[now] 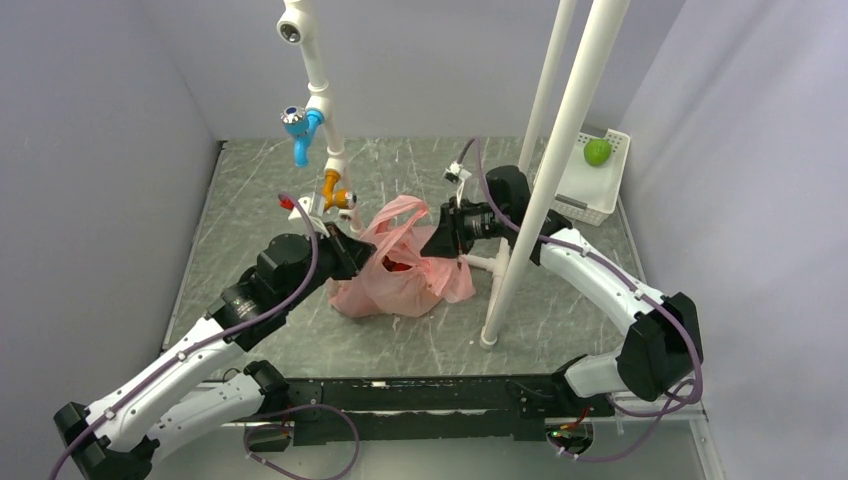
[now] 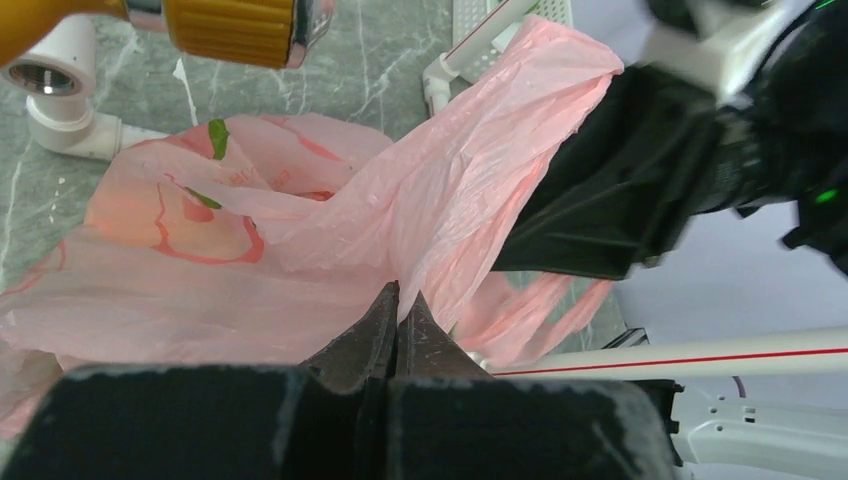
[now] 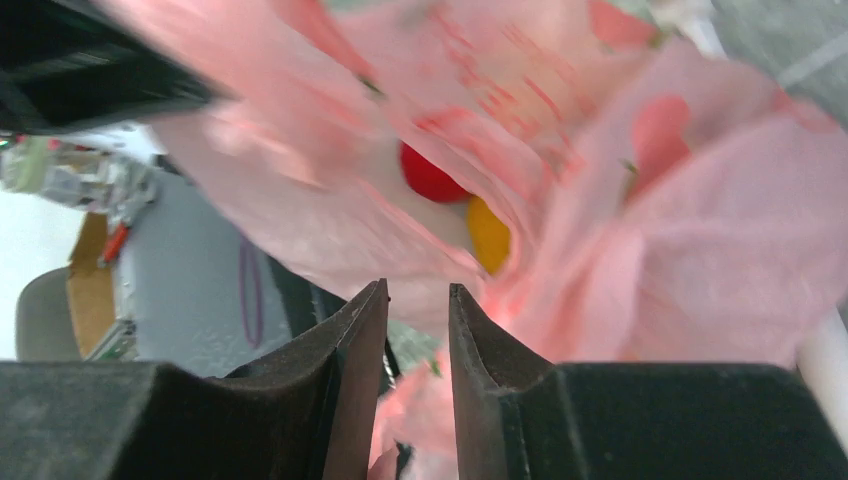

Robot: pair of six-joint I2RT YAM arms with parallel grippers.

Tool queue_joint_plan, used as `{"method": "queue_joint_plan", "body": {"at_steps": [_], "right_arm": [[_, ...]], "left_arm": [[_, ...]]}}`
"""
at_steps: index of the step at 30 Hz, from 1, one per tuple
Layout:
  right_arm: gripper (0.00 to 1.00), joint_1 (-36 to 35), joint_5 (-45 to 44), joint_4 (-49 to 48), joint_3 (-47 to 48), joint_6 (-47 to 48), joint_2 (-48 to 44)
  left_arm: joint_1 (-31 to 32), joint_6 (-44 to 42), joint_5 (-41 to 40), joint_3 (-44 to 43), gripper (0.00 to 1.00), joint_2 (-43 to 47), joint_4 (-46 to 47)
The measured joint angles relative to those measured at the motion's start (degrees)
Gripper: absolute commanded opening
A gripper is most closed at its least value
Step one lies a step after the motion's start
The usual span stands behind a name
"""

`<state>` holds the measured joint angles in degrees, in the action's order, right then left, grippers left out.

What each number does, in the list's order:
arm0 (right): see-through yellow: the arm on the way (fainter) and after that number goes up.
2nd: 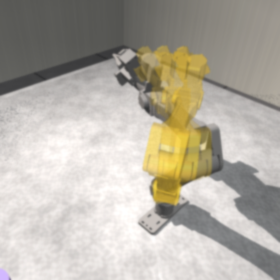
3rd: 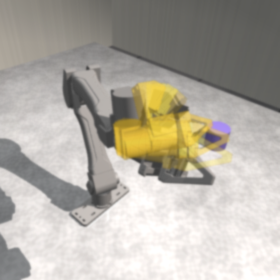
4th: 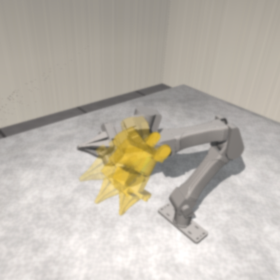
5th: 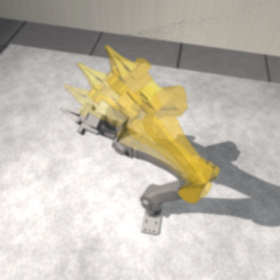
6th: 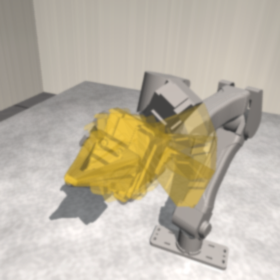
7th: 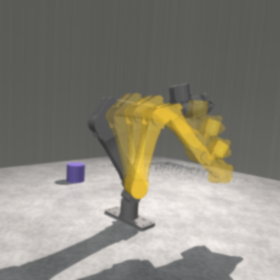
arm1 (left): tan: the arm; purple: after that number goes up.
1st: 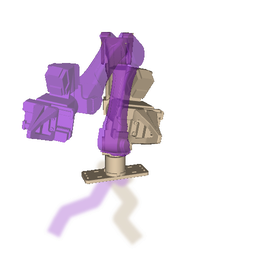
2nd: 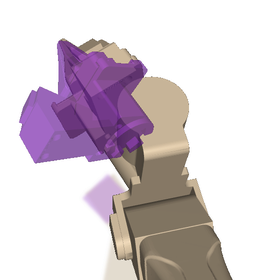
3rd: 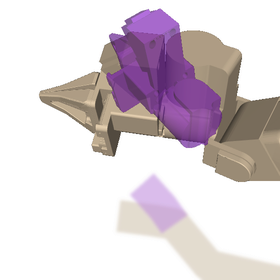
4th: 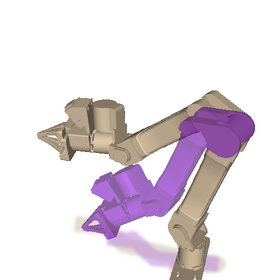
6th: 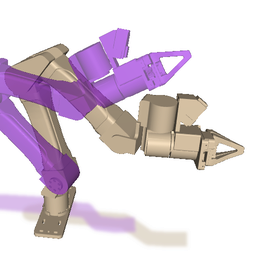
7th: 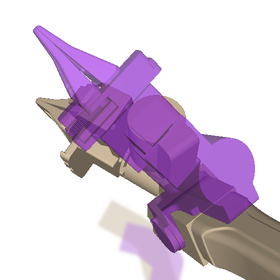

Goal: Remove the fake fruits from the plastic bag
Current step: Adjust the plastic bag at the center of the board.

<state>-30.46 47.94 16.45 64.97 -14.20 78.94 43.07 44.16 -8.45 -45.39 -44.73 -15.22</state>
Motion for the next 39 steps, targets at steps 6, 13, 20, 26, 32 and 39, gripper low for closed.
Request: {"method": "queue_joint_plan", "body": {"at_steps": [6, 13, 20, 26, 32, 39], "right_arm": [[0.35, 0.8, -11.5, 0.0, -7.5, 0.6, -0.3], [0.44, 2.8, -14.4, 0.0, -7.9, -0.4, -0.3], [0.59, 2.1, -9.6, -0.7, -4.0, -2.0, 1.0], [0.53, 1.0, -4.3, -5.4, -2.2, -5.4, 2.4], [0.40, -0.2, -2.2, -8.6, -5.2, -6.6, 3.9], [0.52, -0.7, -3.1, -9.0, -7.8, -5.4, 7.1]], "left_arm": [[-0.1, 0.0, 2.9, 0.1, 0.00, 0.7, 3.1], [-0.2, -0.4, 7.8, 0.5, 0.00, 1.0, 5.6], [-0.9, 0.1, 12.7, 1.8, 0.00, -0.8, 10.6], [-1.0, 0.6, 14.5, 1.7, 0.00, -3.3, 11.5], [-1.1, 0.7, 14.7, 1.7, 0.00, -3.1, 12.1], [-1.1, 0.8, 15.0, 1.7, 0.00, -3.1, 12.5]]}}
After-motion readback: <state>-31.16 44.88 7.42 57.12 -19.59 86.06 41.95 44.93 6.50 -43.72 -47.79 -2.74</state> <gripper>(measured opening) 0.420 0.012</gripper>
